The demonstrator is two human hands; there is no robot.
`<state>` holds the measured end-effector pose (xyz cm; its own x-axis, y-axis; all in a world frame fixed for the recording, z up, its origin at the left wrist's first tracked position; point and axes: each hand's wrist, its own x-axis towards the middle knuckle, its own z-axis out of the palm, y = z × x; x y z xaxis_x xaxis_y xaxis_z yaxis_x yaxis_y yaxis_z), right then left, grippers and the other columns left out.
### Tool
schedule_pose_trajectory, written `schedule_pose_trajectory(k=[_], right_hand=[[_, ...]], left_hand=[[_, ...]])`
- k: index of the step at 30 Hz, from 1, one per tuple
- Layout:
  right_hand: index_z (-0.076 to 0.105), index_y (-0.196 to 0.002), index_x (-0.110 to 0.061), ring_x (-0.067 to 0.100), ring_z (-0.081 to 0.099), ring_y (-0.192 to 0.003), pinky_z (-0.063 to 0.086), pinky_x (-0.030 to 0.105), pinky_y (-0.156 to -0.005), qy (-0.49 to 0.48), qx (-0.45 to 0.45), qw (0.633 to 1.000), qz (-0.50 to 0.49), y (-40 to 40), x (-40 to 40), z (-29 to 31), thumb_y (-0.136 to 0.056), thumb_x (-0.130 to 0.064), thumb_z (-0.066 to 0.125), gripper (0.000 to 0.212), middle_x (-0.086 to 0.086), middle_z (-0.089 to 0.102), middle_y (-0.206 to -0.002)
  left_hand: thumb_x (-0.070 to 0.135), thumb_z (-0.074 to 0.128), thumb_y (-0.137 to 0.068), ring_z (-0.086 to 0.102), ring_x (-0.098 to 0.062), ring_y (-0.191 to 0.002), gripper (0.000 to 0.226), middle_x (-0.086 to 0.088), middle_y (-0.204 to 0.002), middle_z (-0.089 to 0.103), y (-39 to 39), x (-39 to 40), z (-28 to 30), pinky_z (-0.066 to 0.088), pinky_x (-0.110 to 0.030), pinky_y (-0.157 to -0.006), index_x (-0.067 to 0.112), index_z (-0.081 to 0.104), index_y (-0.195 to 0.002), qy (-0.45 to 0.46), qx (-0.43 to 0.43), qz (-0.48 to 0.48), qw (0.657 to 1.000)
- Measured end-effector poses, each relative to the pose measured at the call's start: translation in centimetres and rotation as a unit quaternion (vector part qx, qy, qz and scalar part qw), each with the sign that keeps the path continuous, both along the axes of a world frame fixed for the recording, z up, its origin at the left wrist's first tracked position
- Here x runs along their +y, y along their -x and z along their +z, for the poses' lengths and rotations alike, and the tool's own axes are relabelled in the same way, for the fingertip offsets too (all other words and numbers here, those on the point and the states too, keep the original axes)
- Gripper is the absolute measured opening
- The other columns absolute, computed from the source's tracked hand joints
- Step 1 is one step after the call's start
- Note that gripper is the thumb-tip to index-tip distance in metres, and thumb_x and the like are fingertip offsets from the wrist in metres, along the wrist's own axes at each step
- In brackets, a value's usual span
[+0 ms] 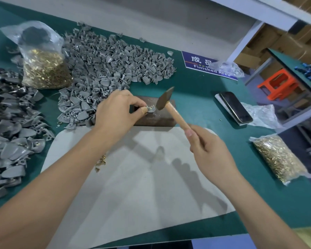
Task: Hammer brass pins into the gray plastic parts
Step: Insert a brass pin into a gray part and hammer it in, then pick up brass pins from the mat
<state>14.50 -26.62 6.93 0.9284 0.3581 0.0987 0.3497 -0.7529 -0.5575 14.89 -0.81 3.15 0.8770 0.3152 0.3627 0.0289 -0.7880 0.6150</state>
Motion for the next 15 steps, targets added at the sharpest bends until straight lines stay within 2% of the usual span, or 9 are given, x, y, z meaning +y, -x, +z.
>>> schedule_pose_trajectory(k=[3,6,8,11,13,15], right_hand=[[0.053,-0.119,-0.055,0.012,0.053,-0.069,0.047,0.034,-0.06,0.041,-0.036,0.999,0.004,1.2,-1.5,-1.6,-0.104,-0.058,0.035,0.024,-0.015,0.059,-0.076],[0.049,-0.123,-0.057,0.001,0.054,-0.077,0.044,0.024,-0.061,0.087,-0.068,0.993,0.039,1.8,-3.4,-2.4,-0.103,-0.057,0.038,0.023,-0.025,0.06,-0.086],[0.059,-0.123,-0.05,0.003,0.055,-0.084,0.04,0.027,-0.061,0.116,-0.093,0.986,0.074,1.7,-4.7,-2.8,-0.1,-0.052,0.047,0.026,-0.018,0.059,-0.091],[0.071,-0.122,-0.036,0.017,0.052,-0.095,0.041,0.038,-0.076,0.128,-0.142,0.976,0.105,1.5,-5.9,-3.9,-0.097,-0.04,0.059,0.028,-0.013,0.054,-0.105],[0.071,-0.122,-0.038,0.016,0.046,-0.101,0.037,0.036,-0.084,0.113,-0.129,0.98,0.105,1.1,-5.6,-4.4,-0.096,-0.037,0.064,0.026,-0.013,0.051,-0.112],[0.071,-0.12,-0.042,0.013,0.046,-0.104,0.038,0.037,-0.088,0.086,-0.112,0.985,0.095,0.2,-4.3,-4.3,-0.094,-0.036,0.071,0.026,-0.018,0.054,-0.111]], left_hand=[[0.048,0.069,-0.093,0.052,-0.013,-0.096,0.013,0.012,-0.091,0.061,0.0,0.0,0.1,0.041,-0.035,-0.072,0.041,0.076,-0.1,0.0,0.006,-0.004,1.0],[0.048,0.069,-0.092,0.054,-0.013,-0.098,0.012,0.013,-0.095,0.063,0.2,0.0,0.1,0.049,-0.04,-0.079,0.041,0.076,-0.1,0.021,0.011,-0.009,1.0],[0.047,0.07,-0.092,0.055,-0.012,-0.098,0.012,0.014,-0.096,0.063,0.3,0.0,0.1,0.051,-0.041,-0.081,0.041,0.076,-0.099,0.034,0.014,-0.014,0.999],[0.047,0.07,-0.092,0.055,-0.012,-0.097,0.012,0.015,-0.095,0.062,0.3,0.0,0.0,0.051,-0.042,-0.081,0.04,0.076,-0.1,0.028,0.012,-0.015,0.999],[0.045,0.07,-0.093,0.054,-0.012,-0.099,0.011,0.015,-0.095,0.062,0.2,0.1,0.0,0.051,-0.042,-0.081,0.04,0.076,-0.099,0.027,0.016,-0.023,0.999],[0.042,0.07,-0.093,0.053,-0.013,-0.098,0.007,0.015,-0.094,0.061,0.1,0.4,0.4,0.051,-0.043,-0.083,0.04,0.075,-0.097,0.03,0.025,-0.044,0.998]])
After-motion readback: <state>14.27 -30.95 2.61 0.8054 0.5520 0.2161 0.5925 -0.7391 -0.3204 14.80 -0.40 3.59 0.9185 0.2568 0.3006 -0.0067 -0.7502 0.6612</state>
